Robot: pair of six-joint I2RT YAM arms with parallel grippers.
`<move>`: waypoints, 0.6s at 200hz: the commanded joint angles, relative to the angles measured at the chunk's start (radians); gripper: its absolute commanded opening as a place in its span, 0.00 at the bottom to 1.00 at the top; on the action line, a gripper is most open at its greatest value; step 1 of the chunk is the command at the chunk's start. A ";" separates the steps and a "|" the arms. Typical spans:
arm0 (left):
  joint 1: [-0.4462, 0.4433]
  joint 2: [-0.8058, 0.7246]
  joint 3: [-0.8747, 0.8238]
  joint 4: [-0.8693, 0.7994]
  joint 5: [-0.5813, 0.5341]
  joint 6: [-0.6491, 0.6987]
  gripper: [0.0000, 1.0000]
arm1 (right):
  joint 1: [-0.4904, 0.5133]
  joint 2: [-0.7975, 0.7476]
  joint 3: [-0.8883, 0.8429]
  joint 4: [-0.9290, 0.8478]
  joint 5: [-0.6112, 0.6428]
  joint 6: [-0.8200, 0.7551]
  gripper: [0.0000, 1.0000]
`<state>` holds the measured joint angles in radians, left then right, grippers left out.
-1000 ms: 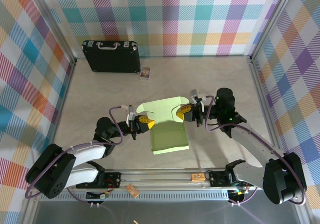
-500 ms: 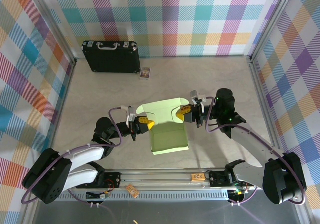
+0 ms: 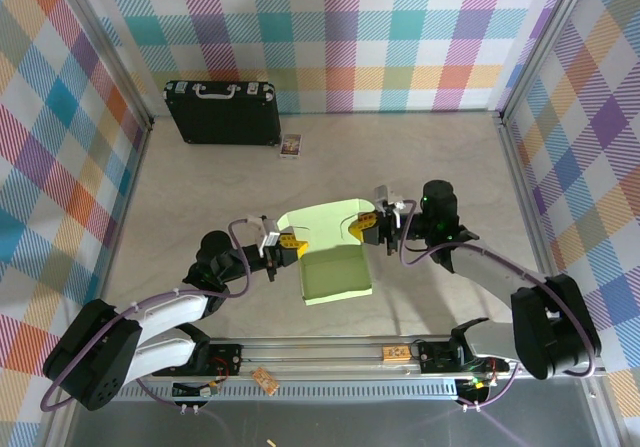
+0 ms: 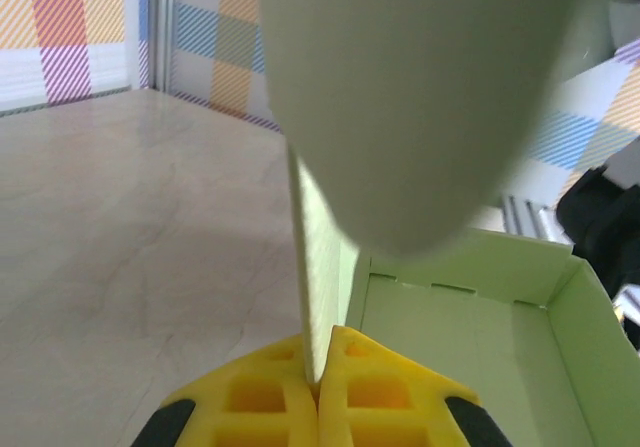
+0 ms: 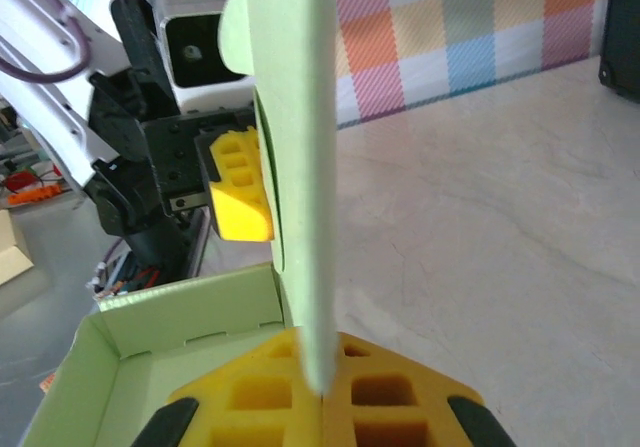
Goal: Fold the paper box
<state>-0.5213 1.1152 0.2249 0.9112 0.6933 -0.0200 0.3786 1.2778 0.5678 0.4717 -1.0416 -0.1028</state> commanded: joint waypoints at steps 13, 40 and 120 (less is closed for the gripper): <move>-0.011 0.001 0.022 -0.055 -0.043 0.162 0.00 | 0.028 0.075 -0.016 0.027 0.066 -0.082 0.02; 0.004 0.020 0.025 -0.069 -0.017 0.229 0.00 | 0.026 0.092 -0.011 -0.003 0.119 -0.104 0.26; 0.017 0.277 0.046 0.076 -0.066 0.372 0.00 | 0.025 -0.195 -0.069 -0.226 0.487 0.035 0.79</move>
<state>-0.5137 1.3396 0.2394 0.8860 0.6392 0.2752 0.4004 1.2076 0.5114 0.3676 -0.6952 -0.1417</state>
